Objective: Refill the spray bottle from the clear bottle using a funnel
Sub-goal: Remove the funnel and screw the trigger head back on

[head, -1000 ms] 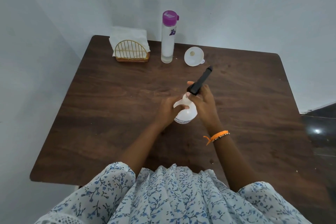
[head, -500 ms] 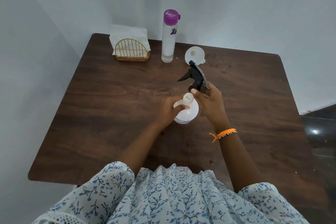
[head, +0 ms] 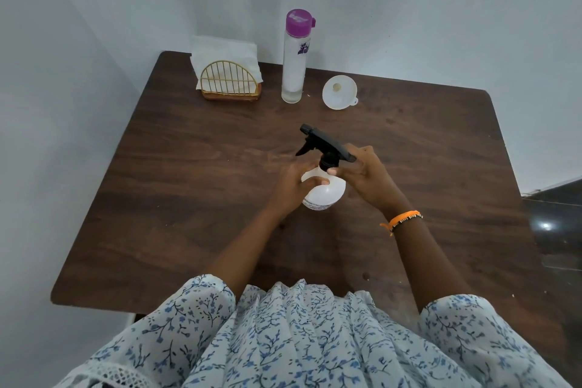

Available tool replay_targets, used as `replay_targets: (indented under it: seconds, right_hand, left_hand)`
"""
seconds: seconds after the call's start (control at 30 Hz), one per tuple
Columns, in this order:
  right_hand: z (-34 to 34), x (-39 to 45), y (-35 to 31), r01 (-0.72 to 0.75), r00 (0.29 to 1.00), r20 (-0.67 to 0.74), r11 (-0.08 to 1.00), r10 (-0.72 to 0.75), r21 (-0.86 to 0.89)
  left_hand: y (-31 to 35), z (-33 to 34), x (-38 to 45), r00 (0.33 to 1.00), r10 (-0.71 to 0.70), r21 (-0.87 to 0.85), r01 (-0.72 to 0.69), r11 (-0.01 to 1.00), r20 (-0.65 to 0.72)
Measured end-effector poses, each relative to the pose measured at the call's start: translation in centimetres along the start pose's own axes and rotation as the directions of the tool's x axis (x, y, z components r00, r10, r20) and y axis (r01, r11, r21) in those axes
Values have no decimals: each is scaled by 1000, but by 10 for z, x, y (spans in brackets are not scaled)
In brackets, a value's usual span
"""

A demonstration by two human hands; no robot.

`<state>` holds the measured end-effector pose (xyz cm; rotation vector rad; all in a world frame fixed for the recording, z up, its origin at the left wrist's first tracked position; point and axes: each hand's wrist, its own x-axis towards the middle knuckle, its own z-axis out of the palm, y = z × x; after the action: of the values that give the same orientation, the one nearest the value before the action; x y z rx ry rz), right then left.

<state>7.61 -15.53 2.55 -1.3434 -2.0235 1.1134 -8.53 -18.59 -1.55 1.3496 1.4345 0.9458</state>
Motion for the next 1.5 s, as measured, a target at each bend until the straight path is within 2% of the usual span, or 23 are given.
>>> replay_targets:
  seconds: [0.13, 0.23, 0.3, 0.4, 0.53, 0.7, 0.8, 0.93, 1.13, 1.23, 1.3, 1.5]
  right_hand:
    - [8, -2, 2, 49, 994, -101, 990, -36, 131]
    - [21, -8, 2, 5, 965, -258, 983, 43, 183]
    - [29, -7, 1, -25, 937, -339, 982, 89, 189]
    - [39, -5, -2, -2, 912, -406, 988, 65, 153]
    - [40, -6, -7, 12, 935, -353, 989, 41, 147]
    - [28, -11, -6, 73, 967, -248, 996, -58, 50]
    - [26, -12, -8, 89, 969, -235, 993, -69, 73]
    - [26, -8, -3, 43, 956, -293, 998, -25, 52]
    - [46, -3, -12, -44, 872, -476, 987, 114, 156]
    - [48, -6, -11, -95, 850, -498, 980, 172, 177]
    - [45, -10, -8, -96, 860, -475, 975, 184, 203]
    - [35, -18, -6, 57, 946, -324, 991, -16, 118]
  left_hand:
    - [4, 0, -1, 1000, -30, -39, 30, 999, 8]
    - [5, 1, -3, 1000, -14, 39, 14, 999, -14]
    - [4, 2, -3, 1000, 9, 84, -7, 996, -27]
    - [-1, 1, -2, 999, 21, 152, -15, 988, -38]
    - [-1, 0, -1, 998, 52, 160, -46, 986, -35]
    - [0, -1, 0, 998, 60, 145, -59, 988, -1]
    - [2, 0, -3, 998, 56, 118, -57, 991, 7]
    - [4, -2, -4, 1000, 11, 124, -11, 992, 2]
    - [-3, -1, -2, 999, 27, 187, -18, 982, -44]
    - [-5, -1, 0, 999, 28, 192, -21, 981, -37]
    - [-5, 0, 0, 999, 25, 193, -19, 981, -27]
    - [1, 0, -1, 999, 37, 162, -33, 986, -23]
